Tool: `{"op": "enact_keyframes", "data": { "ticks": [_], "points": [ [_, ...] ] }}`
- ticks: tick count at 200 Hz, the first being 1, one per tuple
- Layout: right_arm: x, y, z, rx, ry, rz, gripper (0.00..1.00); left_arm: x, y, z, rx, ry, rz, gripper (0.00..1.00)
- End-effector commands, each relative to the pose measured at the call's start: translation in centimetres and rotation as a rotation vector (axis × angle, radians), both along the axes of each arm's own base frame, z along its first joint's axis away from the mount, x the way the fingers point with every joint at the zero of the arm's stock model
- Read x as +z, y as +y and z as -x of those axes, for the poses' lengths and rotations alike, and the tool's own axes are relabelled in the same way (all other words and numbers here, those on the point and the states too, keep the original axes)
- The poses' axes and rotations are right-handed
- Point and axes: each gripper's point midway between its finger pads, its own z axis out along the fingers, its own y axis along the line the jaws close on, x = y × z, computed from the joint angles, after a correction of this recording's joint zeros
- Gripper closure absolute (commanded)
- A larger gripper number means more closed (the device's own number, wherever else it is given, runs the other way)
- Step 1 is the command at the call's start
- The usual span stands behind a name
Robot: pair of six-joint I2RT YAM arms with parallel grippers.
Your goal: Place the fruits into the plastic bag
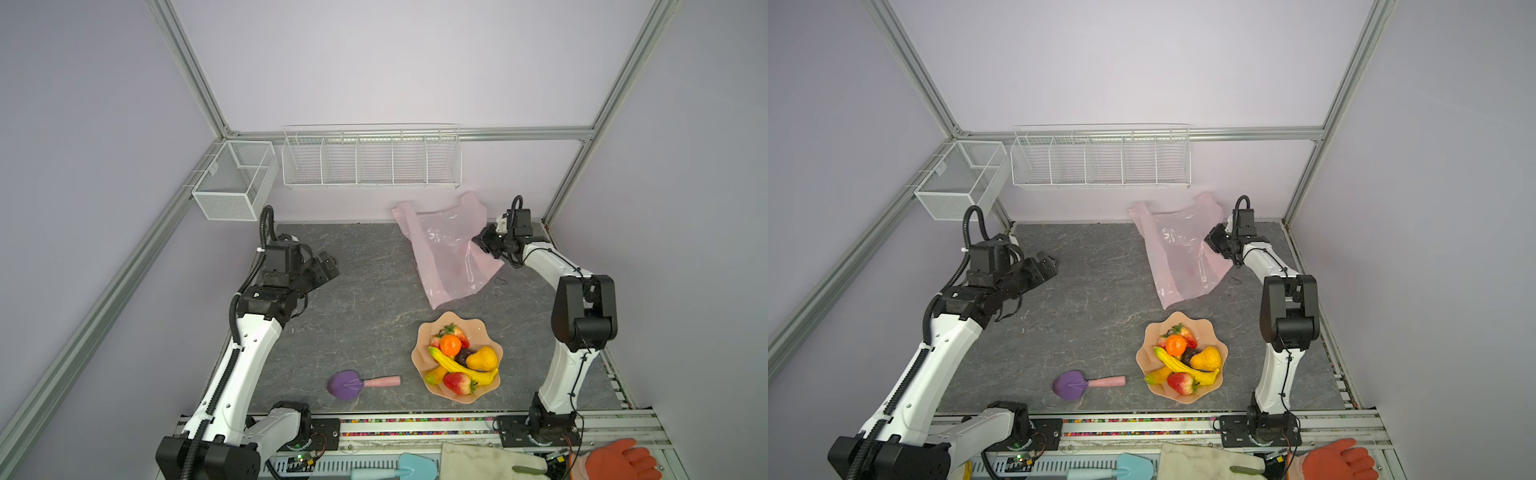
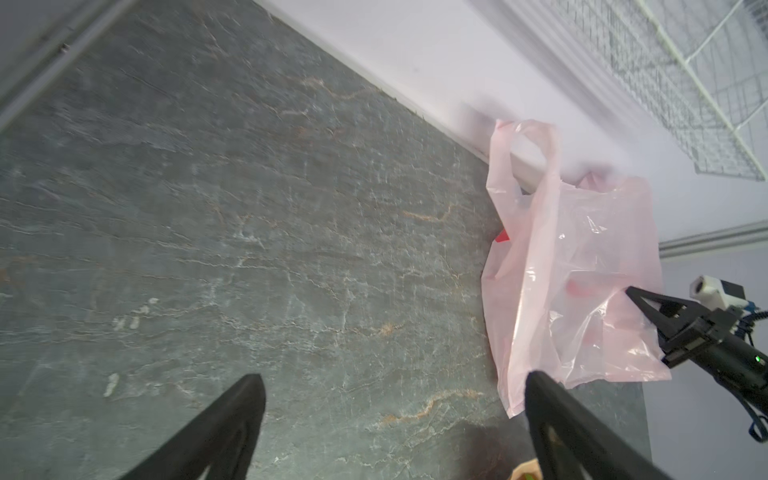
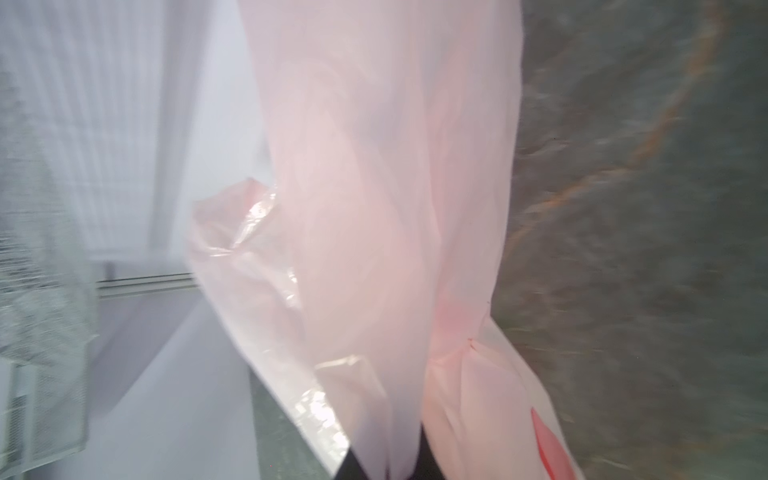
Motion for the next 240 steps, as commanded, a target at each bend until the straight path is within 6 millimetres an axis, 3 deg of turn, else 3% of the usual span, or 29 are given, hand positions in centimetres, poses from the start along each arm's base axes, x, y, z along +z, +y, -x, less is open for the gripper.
{"op": "enact_keyframes", "data": {
  "ticks": [1,48,73,107,130,146,164,176,190,206,219,240],
  "points": [
    [5.2,4.5,-1.3,-0.084,-0.054,-0.242,0.93,2.1,2.2,0.7,0.068,0.005,-0.060,0.03],
    [7.8,16.2,-0.5,-0.127,-0.035,-0.482,0.93,6.1,3.7,0.6,0.105,-0.026,-0.138,0.03],
    [6.2,21.4,2.3,-0.198,0.019,-0.513,0.93,7.0,4.4,0.8,0.122,-0.012,-0.175,0.03],
    [1.6,23.5,8.0,-0.416,0.055,-0.450,0.93,6.8,4.8,1.9,0.129,0.012,-0.194,0.03],
    [-0.1,25.2,12.3,-0.484,0.076,-0.446,0.93,5.9,5.0,3.0,0.132,0.030,-0.201,0.03],
    [-0.9,27.5,16.2,-0.450,0.125,-0.374,0.81,4.7,5.2,3.9,0.134,0.060,-0.207,0.03],
    [-1.0,31.1,20.6,-0.351,0.158,-0.352,0.47,3.5,5.6,4.8,0.140,0.090,-0.226,0.03],
    [-0.5,33.8,23.6,-0.239,0.195,-0.363,0.31,3.1,5.8,5.3,0.139,0.104,-0.247,0.02],
    [1.0,35.3,26.7,-0.143,0.204,-0.352,0.12,3.3,6.0,5.5,0.133,0.101,-0.261,0.00],
    [3.4,35.9,29.1,-0.036,0.174,-0.327,0.01,3.5,5.4,5.1,0.108,0.095,-0.248,0.00],
    [5.2,35.8,30.5,0.051,0.158,-0.313,0.01,3.7,4.6,4.4,0.081,0.090,-0.220,0.00],
    [7.1,33.3,32.0,0.141,0.140,-0.211,0.03,3.9,2.6,3.3,0.015,0.082,-0.225,0.00]
  ]
}}
